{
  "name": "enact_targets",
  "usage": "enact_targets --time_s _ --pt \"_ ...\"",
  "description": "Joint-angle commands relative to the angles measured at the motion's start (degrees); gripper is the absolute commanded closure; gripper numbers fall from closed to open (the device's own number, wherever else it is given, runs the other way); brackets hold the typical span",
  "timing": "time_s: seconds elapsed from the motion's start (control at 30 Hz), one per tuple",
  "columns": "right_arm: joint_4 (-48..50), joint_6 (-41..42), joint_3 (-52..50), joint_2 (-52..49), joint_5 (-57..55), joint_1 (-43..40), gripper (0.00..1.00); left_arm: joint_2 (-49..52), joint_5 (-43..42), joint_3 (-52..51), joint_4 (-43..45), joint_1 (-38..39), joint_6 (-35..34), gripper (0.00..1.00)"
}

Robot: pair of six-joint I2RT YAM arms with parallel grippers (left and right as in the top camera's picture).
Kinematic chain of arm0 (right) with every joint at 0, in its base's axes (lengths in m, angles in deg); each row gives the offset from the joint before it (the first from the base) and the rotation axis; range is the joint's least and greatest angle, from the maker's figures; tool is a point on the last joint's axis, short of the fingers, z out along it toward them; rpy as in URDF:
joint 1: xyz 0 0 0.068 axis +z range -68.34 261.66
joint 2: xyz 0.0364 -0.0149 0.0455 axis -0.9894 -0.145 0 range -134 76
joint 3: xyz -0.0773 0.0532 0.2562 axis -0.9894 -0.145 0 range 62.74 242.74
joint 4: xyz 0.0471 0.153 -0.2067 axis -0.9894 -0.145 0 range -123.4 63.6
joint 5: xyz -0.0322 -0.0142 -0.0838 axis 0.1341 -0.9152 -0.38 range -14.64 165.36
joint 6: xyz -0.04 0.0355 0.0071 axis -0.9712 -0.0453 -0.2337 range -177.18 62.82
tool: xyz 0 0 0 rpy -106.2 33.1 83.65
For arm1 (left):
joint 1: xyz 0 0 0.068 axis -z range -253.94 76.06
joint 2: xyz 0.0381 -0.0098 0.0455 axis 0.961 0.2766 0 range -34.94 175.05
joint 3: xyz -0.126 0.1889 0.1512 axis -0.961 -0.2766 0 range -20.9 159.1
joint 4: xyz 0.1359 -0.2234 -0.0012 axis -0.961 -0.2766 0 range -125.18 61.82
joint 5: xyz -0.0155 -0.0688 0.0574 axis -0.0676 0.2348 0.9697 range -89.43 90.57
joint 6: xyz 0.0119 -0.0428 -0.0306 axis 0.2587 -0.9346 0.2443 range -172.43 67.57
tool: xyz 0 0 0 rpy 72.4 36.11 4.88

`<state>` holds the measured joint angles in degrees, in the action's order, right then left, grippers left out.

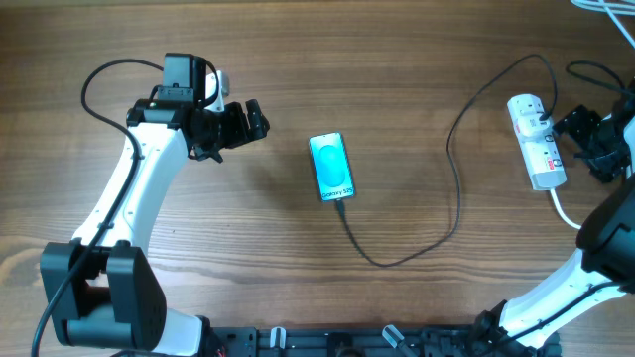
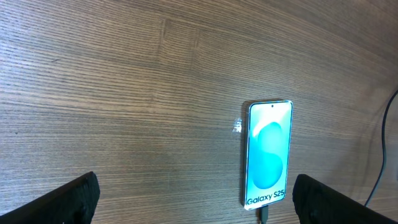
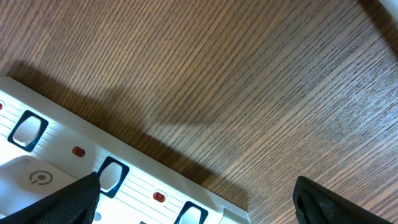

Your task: Plug charger to phone and switch on socket

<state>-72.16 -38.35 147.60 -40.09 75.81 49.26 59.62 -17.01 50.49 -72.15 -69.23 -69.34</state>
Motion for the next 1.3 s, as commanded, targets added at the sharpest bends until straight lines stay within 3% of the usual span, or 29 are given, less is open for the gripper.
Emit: enact_targets --time_s 0.0,1.27 --pt "0.2 -2.4 -0.2 -1.4 0.9 0.2 0.00 -0.5 0.6 -0.3 0.0 -0.3 -0.5 0.00" --pt "1.5 -2.2 -0.2 -3.2 3.4 0.2 0.00 -0.5 0.5 -0.3 0.0 -0.3 -0.5 0.00"
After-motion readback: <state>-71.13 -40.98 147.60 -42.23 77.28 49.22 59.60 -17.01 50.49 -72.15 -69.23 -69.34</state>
